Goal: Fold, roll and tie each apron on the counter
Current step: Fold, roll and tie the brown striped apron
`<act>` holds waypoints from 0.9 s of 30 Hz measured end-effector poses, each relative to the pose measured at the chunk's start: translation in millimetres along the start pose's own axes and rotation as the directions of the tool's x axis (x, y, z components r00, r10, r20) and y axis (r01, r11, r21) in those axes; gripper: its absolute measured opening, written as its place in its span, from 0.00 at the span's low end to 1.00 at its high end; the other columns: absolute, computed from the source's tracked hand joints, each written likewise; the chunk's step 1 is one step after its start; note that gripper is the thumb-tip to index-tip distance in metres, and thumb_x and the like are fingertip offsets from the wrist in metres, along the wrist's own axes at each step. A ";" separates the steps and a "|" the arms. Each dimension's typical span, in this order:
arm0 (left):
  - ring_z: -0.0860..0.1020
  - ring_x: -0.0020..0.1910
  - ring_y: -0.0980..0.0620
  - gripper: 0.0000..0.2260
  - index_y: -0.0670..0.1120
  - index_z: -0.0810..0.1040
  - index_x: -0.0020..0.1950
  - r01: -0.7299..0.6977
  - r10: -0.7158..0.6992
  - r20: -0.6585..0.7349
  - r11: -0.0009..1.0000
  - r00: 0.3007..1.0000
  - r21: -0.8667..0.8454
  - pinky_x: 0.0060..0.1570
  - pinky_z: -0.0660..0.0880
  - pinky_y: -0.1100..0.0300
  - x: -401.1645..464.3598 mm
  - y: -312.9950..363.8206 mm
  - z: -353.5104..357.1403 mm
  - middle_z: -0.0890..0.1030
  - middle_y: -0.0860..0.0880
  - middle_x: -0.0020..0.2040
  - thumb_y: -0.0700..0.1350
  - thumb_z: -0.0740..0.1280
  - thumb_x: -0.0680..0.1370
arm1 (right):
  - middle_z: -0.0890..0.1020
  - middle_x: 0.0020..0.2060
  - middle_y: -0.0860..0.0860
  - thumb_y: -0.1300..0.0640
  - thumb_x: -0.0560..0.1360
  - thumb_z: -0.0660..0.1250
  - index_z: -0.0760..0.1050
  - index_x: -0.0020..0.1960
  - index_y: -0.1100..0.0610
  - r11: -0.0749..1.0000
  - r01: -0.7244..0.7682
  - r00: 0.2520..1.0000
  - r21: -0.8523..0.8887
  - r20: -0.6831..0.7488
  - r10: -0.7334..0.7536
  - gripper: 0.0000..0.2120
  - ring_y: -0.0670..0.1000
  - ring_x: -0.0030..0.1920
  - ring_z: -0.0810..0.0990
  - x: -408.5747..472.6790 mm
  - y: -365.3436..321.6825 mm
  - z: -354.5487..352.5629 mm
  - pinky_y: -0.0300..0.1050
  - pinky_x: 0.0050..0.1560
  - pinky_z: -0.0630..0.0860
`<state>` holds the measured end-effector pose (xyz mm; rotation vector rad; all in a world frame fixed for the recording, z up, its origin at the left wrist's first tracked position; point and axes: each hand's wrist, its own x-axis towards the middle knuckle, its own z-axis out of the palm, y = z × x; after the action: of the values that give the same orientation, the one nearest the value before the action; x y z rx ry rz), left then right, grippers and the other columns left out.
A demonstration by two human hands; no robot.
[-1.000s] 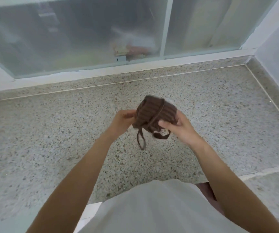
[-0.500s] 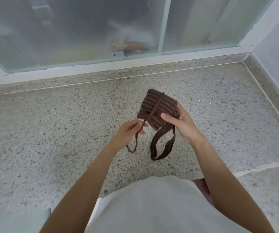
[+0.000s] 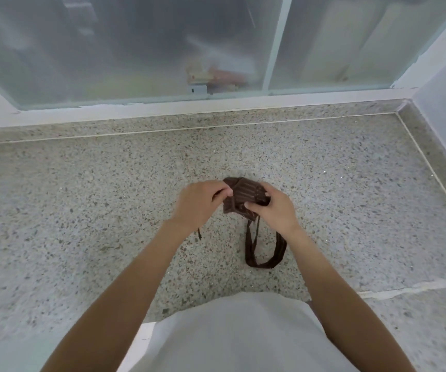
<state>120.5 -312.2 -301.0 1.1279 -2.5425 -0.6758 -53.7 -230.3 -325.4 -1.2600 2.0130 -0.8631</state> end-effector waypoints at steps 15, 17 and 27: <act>0.79 0.46 0.60 0.09 0.54 0.83 0.51 0.425 -0.528 -0.091 0.764 0.845 -0.485 0.47 0.75 0.64 13.1 -48.5 50.4 0.83 0.55 0.47 0.54 0.70 0.73 | 0.82 0.52 0.50 0.53 0.71 0.73 0.76 0.56 0.52 0.578 -0.457 0.877 0.676 0.231 0.422 0.16 0.50 0.55 0.80 52.9 -2.2 64.0 0.46 0.57 0.75; 0.79 0.46 0.60 0.10 0.53 0.83 0.51 0.486 -0.559 -0.033 0.746 0.828 -0.456 0.47 0.74 0.65 20.2 -54.4 61.5 0.83 0.54 0.49 0.55 0.69 0.73 | 0.81 0.52 0.50 0.50 0.73 0.71 0.73 0.56 0.51 0.670 -0.469 0.871 0.576 0.177 0.458 0.14 0.52 0.57 0.78 60.7 4.7 66.6 0.46 0.57 0.75; 0.79 0.46 0.51 0.08 0.47 0.83 0.53 0.356 -0.403 -0.049 0.854 0.914 -0.379 0.45 0.73 0.61 55.3 -49.3 88.6 0.81 0.49 0.49 0.44 0.69 0.75 | 0.79 0.51 0.55 0.64 0.73 0.67 0.76 0.57 0.59 0.857 0.423 0.900 -0.293 0.030 -0.434 0.13 0.55 0.52 0.75 87.6 14.3 50.7 0.50 0.52 0.76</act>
<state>77.0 -355.8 -398.7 1.4911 -1.9855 -1.0804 -54.2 -316.5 -380.5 -1.9284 1.9692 -0.8051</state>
